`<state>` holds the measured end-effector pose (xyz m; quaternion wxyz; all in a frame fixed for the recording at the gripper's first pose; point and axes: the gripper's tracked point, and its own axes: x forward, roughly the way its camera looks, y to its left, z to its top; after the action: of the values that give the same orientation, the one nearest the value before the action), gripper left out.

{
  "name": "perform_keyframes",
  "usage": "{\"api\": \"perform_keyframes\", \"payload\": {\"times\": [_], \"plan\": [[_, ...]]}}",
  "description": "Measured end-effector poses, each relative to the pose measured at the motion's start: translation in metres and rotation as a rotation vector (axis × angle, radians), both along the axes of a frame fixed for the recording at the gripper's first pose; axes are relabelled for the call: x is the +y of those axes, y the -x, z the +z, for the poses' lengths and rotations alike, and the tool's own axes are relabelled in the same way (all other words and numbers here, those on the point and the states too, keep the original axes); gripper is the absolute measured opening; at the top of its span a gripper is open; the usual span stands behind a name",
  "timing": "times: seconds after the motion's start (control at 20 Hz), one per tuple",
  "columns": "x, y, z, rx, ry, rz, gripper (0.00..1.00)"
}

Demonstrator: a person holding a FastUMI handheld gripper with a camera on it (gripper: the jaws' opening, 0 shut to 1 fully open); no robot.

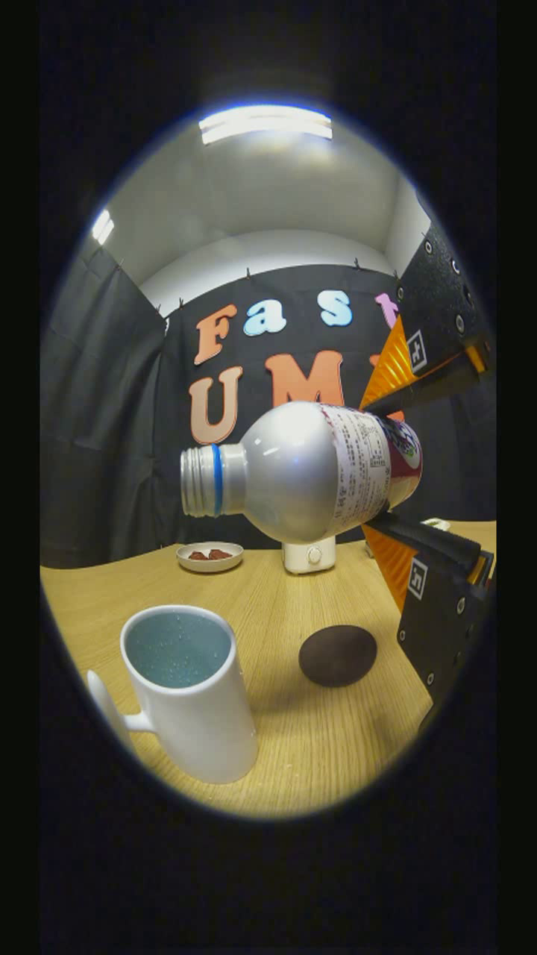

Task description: Take the bottle from table, then pour the juice into the cup, finally place the bottle on the coaster

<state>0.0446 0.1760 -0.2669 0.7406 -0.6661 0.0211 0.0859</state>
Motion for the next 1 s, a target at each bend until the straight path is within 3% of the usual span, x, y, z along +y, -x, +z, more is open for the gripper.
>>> {"api": "perform_keyframes", "payload": {"times": [0.5,1.0], "plan": [[0.015,-0.009,0.003,-0.046,0.132,0.093,0.74],[0.017,-0.013,0.005,-0.07,0.164,0.106,0.74]]}}
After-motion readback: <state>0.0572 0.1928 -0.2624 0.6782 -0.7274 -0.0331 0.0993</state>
